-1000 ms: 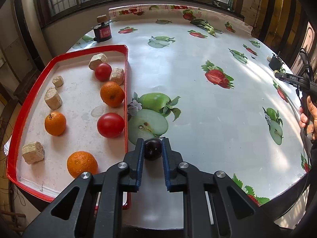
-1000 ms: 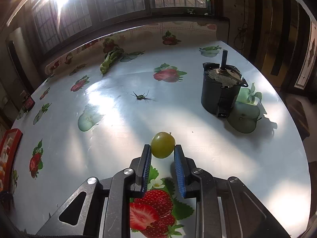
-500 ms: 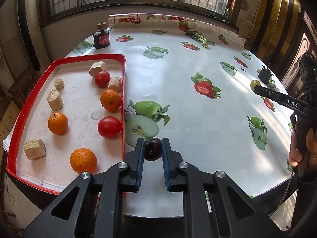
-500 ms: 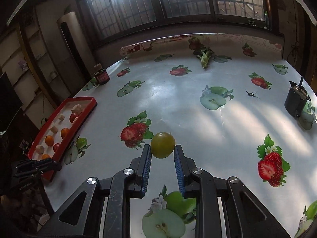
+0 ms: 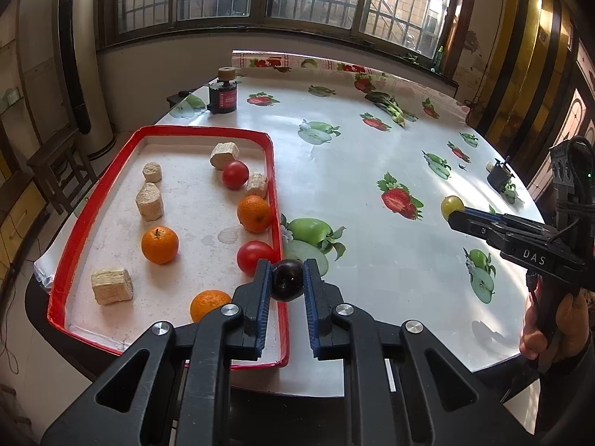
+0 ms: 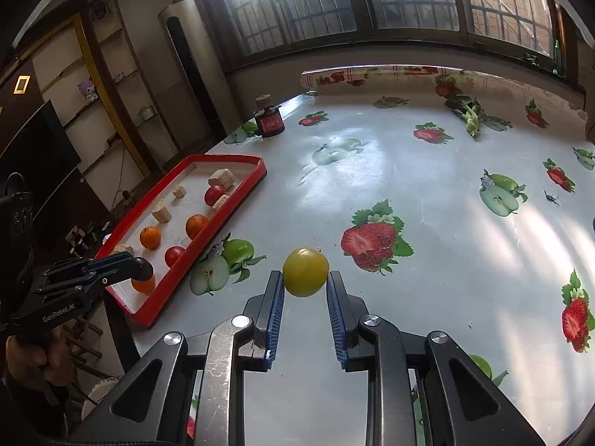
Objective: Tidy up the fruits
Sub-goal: 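Carry the plum and yellow-green fruit into the red tray and open both tools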
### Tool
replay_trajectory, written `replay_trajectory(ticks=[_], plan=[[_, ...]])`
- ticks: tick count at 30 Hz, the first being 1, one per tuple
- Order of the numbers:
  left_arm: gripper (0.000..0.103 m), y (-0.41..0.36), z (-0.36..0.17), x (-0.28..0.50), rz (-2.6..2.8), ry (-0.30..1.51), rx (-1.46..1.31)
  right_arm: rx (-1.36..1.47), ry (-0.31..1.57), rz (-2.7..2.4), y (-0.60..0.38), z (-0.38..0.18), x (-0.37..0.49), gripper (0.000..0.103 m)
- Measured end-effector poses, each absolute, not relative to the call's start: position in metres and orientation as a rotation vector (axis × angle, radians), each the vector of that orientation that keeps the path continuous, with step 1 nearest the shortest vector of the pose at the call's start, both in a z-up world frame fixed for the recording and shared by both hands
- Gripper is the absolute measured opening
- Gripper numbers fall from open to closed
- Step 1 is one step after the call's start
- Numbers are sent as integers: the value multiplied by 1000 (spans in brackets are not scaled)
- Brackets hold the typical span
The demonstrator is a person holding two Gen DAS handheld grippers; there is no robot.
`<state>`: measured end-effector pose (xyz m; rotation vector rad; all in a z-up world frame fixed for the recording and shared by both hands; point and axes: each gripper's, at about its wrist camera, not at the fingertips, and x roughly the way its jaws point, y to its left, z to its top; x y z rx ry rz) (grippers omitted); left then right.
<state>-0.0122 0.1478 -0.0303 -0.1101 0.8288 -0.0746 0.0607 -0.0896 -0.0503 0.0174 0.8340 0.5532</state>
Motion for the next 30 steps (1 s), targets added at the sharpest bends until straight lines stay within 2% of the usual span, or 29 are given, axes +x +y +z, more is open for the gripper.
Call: replay_trajectory(ticks=[30], plan=[[15,258,-18,-14,142,756,-204,-30,841,747,21,-40,70,24]])
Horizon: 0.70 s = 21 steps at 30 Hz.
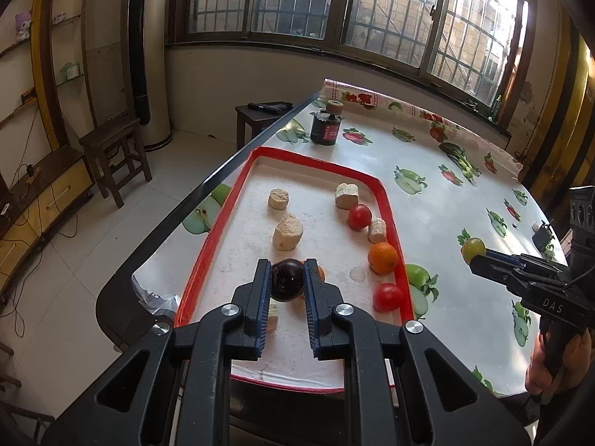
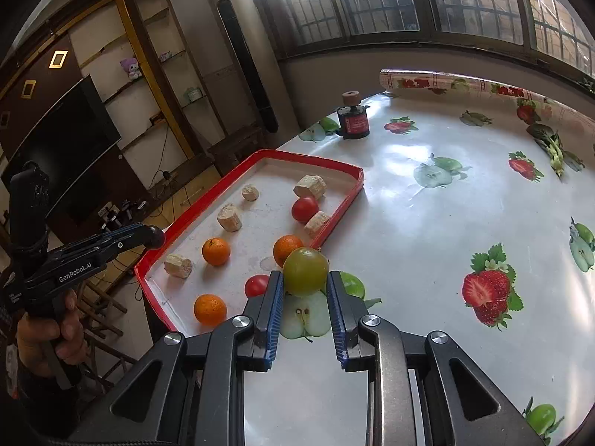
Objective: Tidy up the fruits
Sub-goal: 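Carry the plum and yellow-green fruit into the red tray and open both tools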
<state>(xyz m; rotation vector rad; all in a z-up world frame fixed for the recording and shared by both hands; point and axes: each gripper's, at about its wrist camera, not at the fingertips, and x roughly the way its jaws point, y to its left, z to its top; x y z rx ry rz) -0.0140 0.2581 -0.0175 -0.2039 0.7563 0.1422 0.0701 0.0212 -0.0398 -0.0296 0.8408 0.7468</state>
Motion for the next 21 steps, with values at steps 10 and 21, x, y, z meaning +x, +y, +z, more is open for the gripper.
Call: replay_trajectory(ticks=[10,21], plan=[[15,275,-34,14,163,791,-207,-51,883,839,89,-50,93,24],[15,285,-54,33,165,840,-219,-124,966,870,146,-85,119,24]])
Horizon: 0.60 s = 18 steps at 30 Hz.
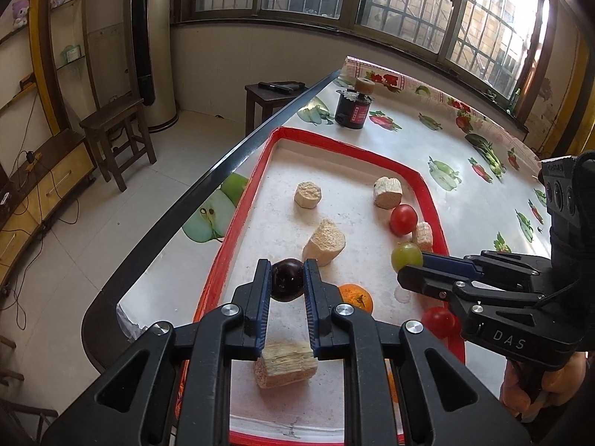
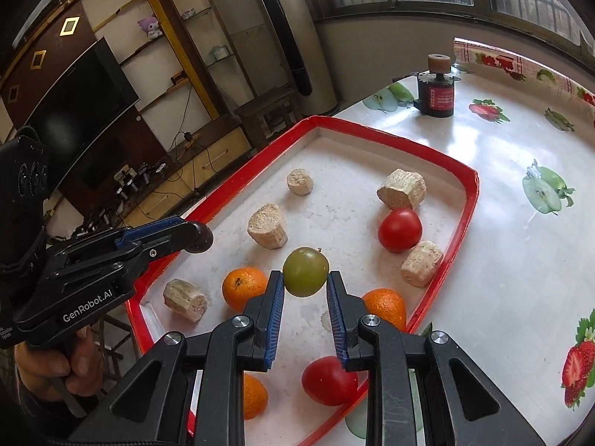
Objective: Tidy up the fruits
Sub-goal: 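Carry the plum and yellow-green fruit into the red tray and open both tools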
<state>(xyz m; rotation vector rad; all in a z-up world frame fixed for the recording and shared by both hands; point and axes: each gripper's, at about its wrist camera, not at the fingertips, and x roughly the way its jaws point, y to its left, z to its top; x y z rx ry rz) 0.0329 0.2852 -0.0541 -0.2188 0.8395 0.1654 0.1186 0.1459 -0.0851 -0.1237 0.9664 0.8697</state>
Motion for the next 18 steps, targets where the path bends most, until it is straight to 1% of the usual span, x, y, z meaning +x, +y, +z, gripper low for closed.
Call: replay_trajectory(ticks=[9,18], plan=[[15,285,-69,40,170,886,-218,-157,1000,871,158,-99,125,24],[17,286,-72,39,174,900,-223,-186,1009,869,163,-104,124,27]])
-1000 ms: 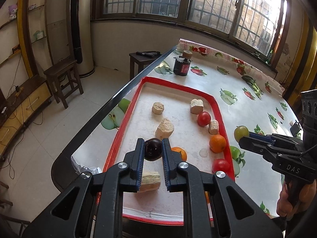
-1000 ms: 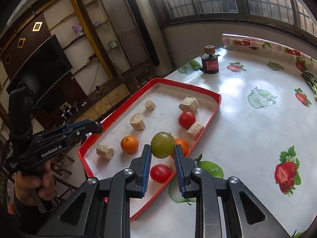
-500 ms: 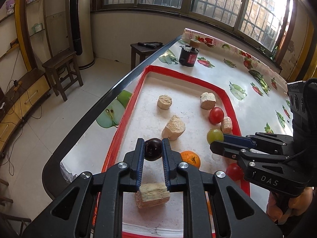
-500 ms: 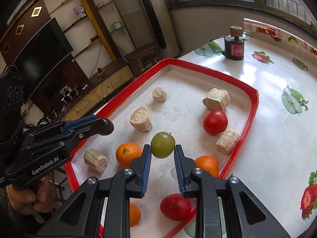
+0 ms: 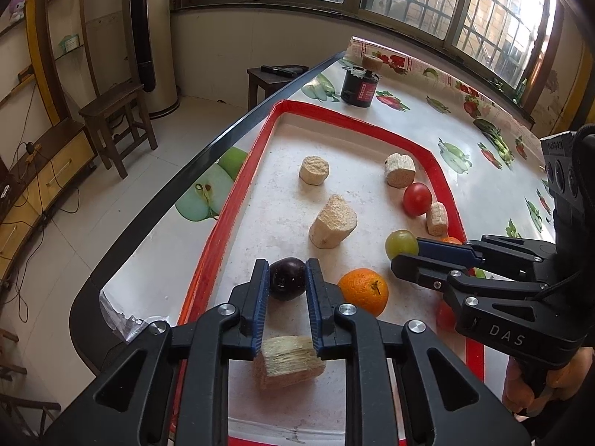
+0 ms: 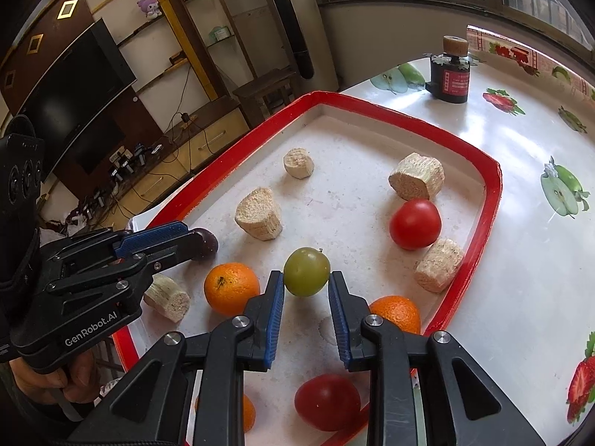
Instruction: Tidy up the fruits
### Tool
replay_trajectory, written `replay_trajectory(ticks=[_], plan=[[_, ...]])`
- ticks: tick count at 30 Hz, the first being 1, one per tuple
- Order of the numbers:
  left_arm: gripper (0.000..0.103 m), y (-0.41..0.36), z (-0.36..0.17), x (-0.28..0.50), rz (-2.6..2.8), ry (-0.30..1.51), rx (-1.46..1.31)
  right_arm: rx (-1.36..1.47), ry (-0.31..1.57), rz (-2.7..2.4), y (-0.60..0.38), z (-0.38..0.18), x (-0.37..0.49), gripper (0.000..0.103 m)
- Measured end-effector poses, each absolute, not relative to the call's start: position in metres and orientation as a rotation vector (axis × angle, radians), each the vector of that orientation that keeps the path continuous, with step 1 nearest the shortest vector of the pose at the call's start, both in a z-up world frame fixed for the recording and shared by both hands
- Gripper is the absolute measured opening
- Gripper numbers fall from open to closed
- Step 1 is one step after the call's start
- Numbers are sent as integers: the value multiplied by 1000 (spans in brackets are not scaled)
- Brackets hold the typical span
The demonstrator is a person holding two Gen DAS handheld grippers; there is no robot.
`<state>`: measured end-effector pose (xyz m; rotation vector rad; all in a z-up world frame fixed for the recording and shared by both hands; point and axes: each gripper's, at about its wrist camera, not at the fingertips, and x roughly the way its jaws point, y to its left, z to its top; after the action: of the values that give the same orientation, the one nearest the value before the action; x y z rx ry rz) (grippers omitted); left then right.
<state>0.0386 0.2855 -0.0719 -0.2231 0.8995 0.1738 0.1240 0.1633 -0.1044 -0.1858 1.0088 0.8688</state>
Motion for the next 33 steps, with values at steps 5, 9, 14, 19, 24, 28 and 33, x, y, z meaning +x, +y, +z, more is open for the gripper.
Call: replay_trajectory(ticks=[5,9,14,19,24,28,33], plan=[[38,287,-70,35,205,905,-217,-177,1003,875,161,-100,122,37],[38,286,-65,26,208,891,-224,-182,976,876,157,-91,116,40],[38,281,-59,10,208,874,-229,-182,951,897,145,-78,109,41],[38,271,-58,-9,198,871,-239,-191,927,919,127,-70,100,45],[38,258,-56,-25,187,873,-229,-199,911,935,108,-65,92,47],[55,246,-52,-38,193,864,-220,-207,885,967,91,-60,83,58],[60,232,-47,-56,220,834,-186,-221,864,1011,72,-55,74,67]])
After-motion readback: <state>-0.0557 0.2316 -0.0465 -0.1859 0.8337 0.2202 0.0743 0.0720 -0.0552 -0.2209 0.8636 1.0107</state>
